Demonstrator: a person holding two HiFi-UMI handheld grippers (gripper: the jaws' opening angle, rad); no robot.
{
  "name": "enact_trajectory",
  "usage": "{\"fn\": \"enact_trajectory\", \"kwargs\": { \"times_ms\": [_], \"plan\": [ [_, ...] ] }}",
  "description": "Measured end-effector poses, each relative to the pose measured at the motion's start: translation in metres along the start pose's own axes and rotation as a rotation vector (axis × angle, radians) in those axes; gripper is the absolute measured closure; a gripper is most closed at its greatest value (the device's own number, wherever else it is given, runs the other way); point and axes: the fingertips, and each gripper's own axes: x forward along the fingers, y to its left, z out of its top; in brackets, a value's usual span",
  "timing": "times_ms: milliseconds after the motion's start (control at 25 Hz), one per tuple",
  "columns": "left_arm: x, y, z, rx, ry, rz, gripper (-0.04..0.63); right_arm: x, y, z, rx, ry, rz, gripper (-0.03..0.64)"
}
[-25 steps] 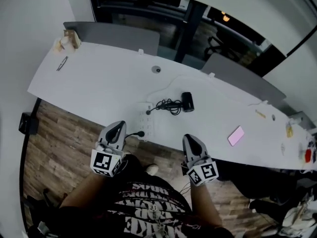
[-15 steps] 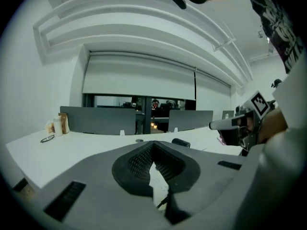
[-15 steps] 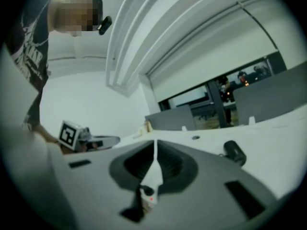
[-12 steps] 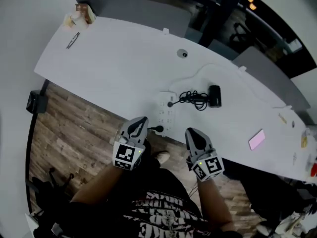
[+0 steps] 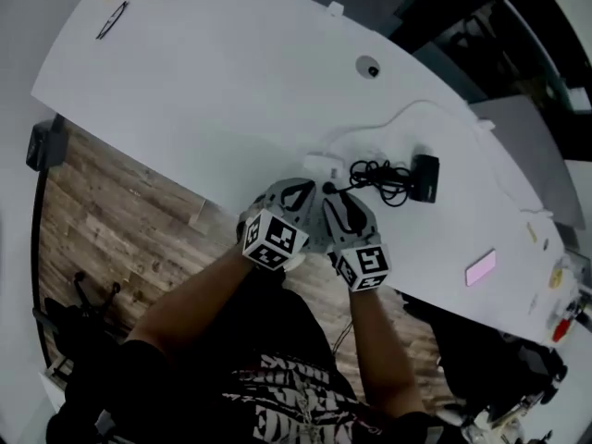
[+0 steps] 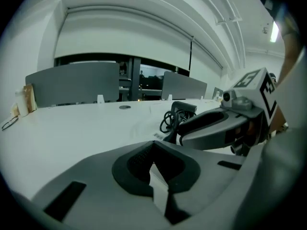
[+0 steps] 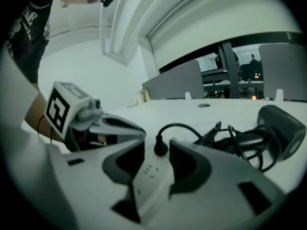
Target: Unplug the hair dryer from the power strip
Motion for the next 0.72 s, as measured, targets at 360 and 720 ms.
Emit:
{"fn": "enact_trajectory", "kwargs": {
  "times_ms": [360, 720],
  "plan": [
    [0.019, -0.001, -0.007, 0.146, 0.037, -0.034, 0.574, 0.024, -0.006, 0.021, 0.014, -0.065, -0.019, 0.534],
    [0.044, -0.001, 0.002, 0.202, 0.049, -0.081, 0.574, 0.006, -0.045, 0.038, 0.568, -0.348, 0.097, 0.548]
  ]
}}
